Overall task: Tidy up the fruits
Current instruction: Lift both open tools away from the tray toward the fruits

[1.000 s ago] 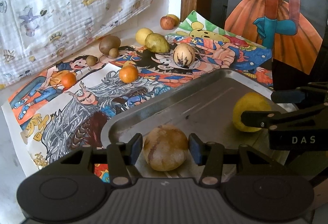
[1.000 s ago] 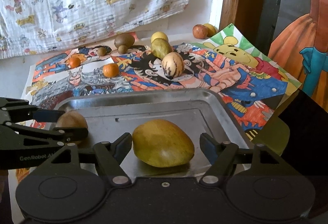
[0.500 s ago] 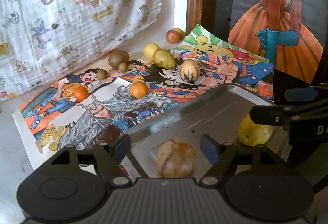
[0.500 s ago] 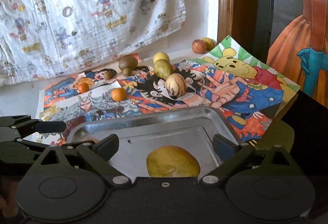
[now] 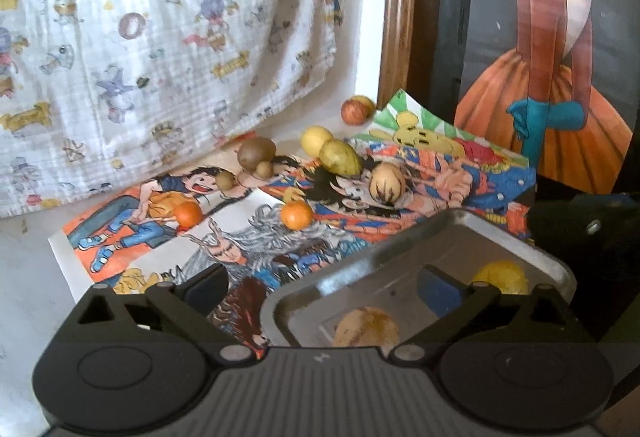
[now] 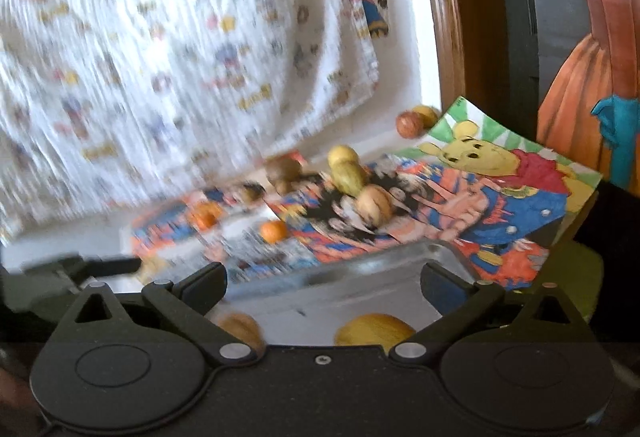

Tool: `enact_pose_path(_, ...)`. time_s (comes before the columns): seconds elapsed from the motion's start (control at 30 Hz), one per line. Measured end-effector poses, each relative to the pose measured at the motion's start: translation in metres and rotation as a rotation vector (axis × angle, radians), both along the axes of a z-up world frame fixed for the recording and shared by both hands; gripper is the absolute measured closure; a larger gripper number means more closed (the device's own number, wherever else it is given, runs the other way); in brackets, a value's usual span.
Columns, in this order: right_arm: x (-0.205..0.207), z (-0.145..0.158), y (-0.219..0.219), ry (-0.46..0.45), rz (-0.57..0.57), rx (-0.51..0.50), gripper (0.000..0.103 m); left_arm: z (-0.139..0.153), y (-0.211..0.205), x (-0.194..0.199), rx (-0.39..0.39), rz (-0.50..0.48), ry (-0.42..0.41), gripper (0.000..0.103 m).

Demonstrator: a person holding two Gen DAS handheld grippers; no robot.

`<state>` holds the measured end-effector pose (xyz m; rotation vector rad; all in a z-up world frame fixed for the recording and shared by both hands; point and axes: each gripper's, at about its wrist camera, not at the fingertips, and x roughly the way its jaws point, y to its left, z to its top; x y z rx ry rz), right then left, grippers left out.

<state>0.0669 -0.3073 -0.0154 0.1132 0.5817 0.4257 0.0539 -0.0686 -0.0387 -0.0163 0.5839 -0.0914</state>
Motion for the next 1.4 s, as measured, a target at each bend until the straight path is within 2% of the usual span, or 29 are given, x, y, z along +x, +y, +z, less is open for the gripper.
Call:
enact_pose_path(0.07, -0.001, 0.005, -0.004, 0.003, 0.013, 0.07, 0.0, 0.005, 0.008, -0.002, -0.025, 0.017, -0.013, 0.001)
enact_pose_path(0.23, -0.008, 0.014, -0.002, -0.002, 0.047, 0.137, 0.0, 0.018, 0.029, -0.009, -0.106, 0.046, -0.032, 0.001)
enact_pose_path(0.37, -0.014, 0.023, 0.006, 0.005, 0.097, 0.168, 0.0, 0.026, 0.035, -0.012, -0.074, 0.057, -0.019, 0.0)
enact_pose_path(0.5, -0.025, 0.036, 0.02, -0.031, 0.108, 0.104, 0.0, 0.031, 0.046, -0.016, -0.092, 0.097, -0.002, 0.0)
enact_pose_path(0.63, -0.035, 0.046, 0.026, -0.071, 0.055, 0.028, 0.0, 0.037, 0.058, -0.026, -0.114, 0.102, -0.034, 0.0)
enact_pose_path(0.73, -0.037, 0.048, 0.029, -0.061, 0.015, -0.004, 0.0, 0.041, 0.065, -0.033, -0.151, 0.093, -0.051, 0.0)
enact_pose_path(0.9, -0.036, 0.049, 0.022, -0.022, -0.024, 0.058, 0.0, 0.044, 0.066, -0.032, -0.094, 0.133, -0.039, 0.0)
enact_pose_path(1.0, -0.036, 0.051, 0.024, -0.036, -0.023, 0.014, 0.0, 0.046, 0.067, -0.031, -0.104, 0.12, -0.049, 0.0)
enact_pose_path(1.23, -0.018, 0.042, 0.017, 0.048, -0.014, 0.067, 0.0, 0.045, 0.06, -0.016, -0.07, 0.093, -0.05, 0.0)
enact_pose_path(1.4, -0.004, 0.037, 0.022, 0.023, -0.024, 0.013, 0.0, 0.037, 0.06, 0.003, -0.057, 0.091, -0.037, 0.0)
